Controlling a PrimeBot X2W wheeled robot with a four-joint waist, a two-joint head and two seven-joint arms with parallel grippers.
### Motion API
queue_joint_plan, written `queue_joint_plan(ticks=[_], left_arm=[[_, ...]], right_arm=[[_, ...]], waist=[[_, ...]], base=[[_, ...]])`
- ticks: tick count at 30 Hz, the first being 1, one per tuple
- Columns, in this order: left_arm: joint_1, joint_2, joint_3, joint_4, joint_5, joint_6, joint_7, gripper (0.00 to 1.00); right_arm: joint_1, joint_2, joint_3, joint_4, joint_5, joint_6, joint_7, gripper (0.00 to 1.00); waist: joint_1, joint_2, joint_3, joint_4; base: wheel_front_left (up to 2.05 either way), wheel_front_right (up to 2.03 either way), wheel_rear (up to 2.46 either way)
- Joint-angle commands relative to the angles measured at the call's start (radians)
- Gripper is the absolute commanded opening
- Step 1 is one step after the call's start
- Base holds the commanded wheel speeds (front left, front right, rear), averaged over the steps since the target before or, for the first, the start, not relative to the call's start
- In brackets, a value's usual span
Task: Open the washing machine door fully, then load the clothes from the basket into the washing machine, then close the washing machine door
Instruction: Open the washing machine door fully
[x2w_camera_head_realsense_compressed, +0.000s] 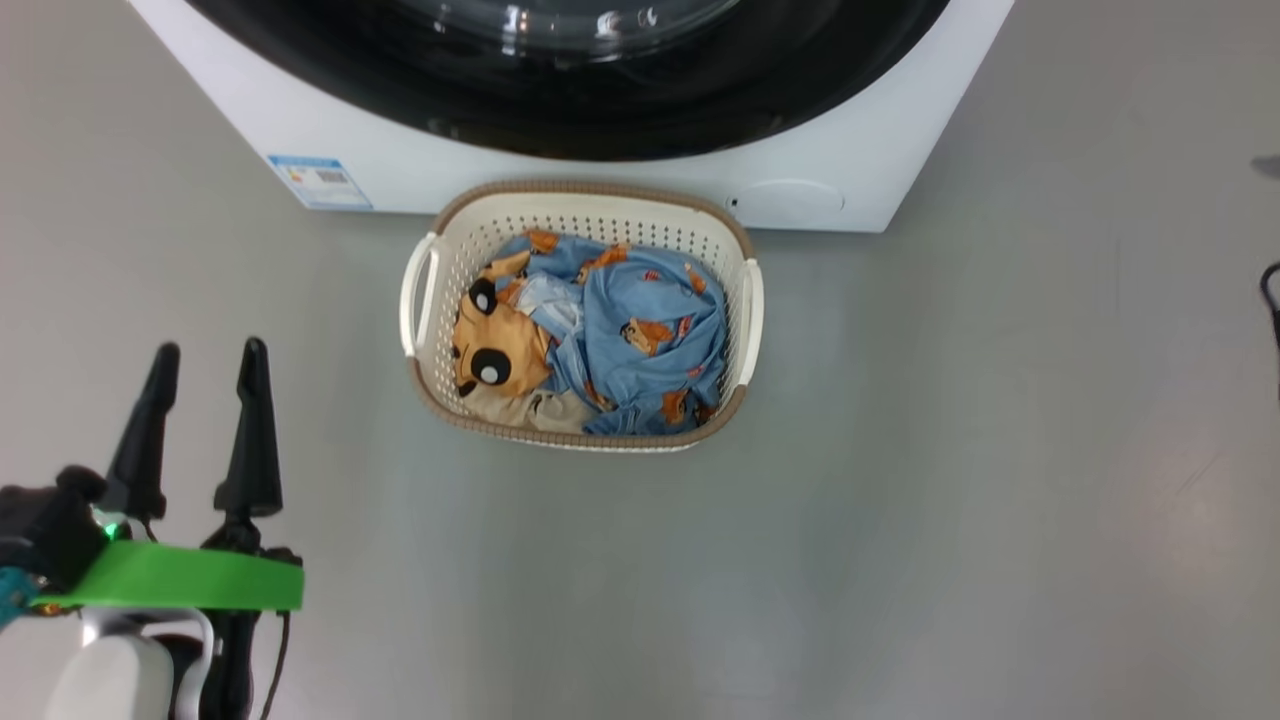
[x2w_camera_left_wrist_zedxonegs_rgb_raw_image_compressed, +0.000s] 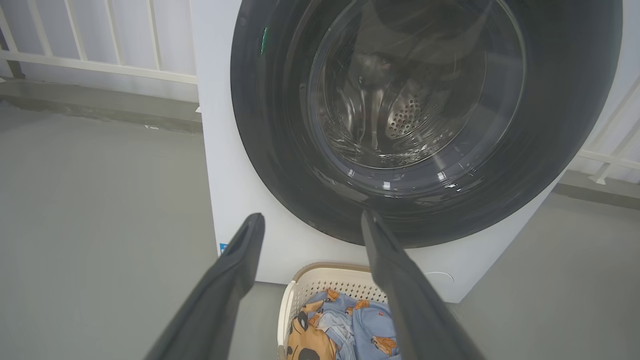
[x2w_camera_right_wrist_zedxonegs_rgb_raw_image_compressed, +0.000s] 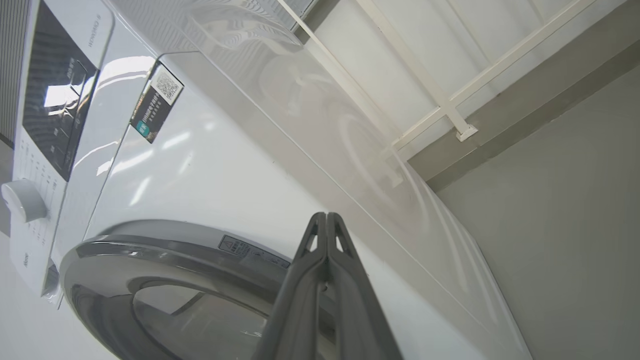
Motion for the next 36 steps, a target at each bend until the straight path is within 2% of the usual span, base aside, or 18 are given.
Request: queue_joint_plan(ticks=[1,17,36], left_arm=[[-0.035,0.035,0.036,-0.036,-0.008,-0.002,-0.006,1.0],[-0.077,0.034,0.032,-0.053,-0.024,-0.002,-0.006,1.0],[-0.102,0.02,0.03,-0.045,-0.042,-0.002,-0.006,1.0]], right_arm=[[-0.038,-0.002,0.016,-0.014,0.026,0.002,0.023,0.0],[-0.282,-0.007,0.072,0.124,0.16,0.002,0.283,0.0],[-0.449,0.002,0.098,0.24,0.137,0.002,0.397,0.0]], waist=[[0.0,0.0,0.031,0.016],[0.0,0.0,0.119,0.068],[0.0,0.0,0.178,0.117]], base=[[0.0,0.0,0.0],[0.0,0.0,0.0],[0.0,0.0,0.0]])
